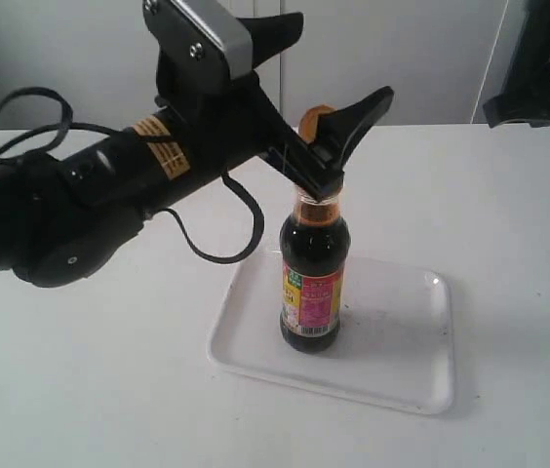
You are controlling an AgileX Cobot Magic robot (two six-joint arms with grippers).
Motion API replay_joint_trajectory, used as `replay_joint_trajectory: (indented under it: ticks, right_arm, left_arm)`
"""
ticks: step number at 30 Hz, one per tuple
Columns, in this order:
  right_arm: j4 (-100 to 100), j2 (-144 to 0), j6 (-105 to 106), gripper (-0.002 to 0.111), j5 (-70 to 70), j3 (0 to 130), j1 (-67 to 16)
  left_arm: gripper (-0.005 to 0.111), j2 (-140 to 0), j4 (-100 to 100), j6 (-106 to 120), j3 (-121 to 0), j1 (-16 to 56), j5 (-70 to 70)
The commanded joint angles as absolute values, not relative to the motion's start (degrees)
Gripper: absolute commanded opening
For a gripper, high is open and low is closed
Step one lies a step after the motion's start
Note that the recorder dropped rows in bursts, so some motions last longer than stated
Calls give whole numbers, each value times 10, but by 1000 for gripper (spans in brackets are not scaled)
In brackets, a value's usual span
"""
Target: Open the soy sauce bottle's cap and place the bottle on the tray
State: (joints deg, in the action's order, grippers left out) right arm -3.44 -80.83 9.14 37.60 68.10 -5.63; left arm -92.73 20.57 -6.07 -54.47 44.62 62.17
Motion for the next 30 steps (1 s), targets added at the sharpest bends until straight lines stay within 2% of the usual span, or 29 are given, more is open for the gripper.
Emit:
replay_joint_trajectory:
  ticks: [1,6,8,16,21,30]
  right_arm:
    - [-32,-807,89,0,372,678,-52]
    - [-32,-807,89,0,370,679,-52]
    - [-30,-807,89,0,368,679,-52]
    - [-12,-789,89,0,371,679,-52]
    - [0,-773,89,0,372,679,-52]
    - [0,-772,89,0,387,679,-52]
  left_arm:
    - [97,-878,203,-22,-548,446,505]
    - [66,-824,184,16,-548,446,365]
    - [50,-805,181,26,-548,446,330]
    - [1,-749,179,39,-548,446,235]
    - [0,-737,133,49,-548,433,200]
    - [0,-733,65,40,-548,322,126]
